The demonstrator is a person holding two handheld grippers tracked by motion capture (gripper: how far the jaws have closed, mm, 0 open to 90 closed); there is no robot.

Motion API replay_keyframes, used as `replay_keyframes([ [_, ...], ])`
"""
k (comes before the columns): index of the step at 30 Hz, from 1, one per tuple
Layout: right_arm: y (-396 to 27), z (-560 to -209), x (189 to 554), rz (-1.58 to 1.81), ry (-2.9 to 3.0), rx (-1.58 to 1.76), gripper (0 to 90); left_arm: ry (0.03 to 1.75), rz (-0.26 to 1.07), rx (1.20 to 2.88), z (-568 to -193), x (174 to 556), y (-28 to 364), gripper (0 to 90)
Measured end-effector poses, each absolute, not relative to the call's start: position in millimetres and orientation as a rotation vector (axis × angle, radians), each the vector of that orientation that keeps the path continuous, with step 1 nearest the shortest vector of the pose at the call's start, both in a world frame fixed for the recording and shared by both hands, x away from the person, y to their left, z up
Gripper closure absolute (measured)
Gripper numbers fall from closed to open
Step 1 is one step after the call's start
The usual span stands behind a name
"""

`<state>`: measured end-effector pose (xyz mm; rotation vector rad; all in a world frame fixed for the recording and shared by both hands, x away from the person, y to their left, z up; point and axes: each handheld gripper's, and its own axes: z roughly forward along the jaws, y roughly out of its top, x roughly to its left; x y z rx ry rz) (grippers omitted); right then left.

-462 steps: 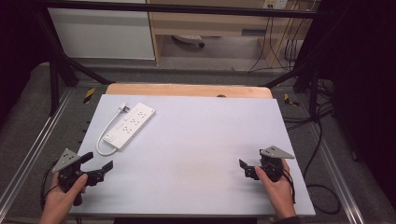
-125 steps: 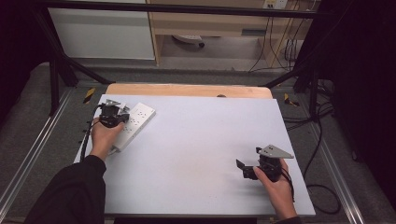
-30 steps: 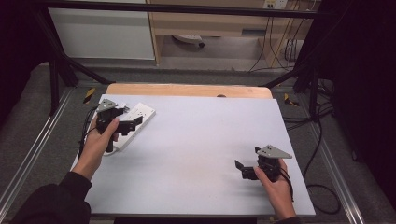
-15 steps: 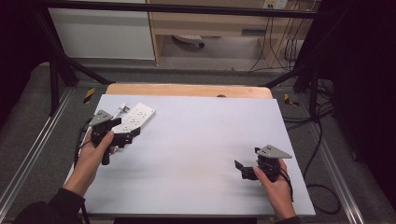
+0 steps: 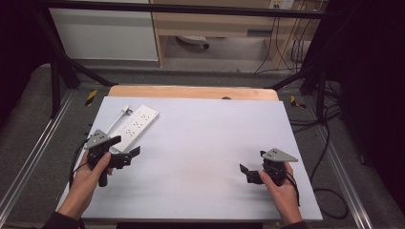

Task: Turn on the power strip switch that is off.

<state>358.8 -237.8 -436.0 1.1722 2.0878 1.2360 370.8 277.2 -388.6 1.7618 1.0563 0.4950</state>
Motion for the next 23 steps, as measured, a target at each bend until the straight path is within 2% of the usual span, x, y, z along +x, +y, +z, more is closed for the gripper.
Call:
replay_keyframes([
  [13,-237.7,-437.2,359.3,1.228,2.087,1.183,2.4,1.072,0.459,1.813,-417.1,326.3,270.1,9.9],
  [18,-238.2,-440.8,361.2,1.189,2.090,1.210,2.6,1.081,0.418,1.927,-434.9,311.6,265.0,8.7],
  [23,-240.1,-450.3,365.6,1.058,2.098,1.310,2.9,1.079,0.491,1.898,-430.9,313.6,265.6,10.5],
])
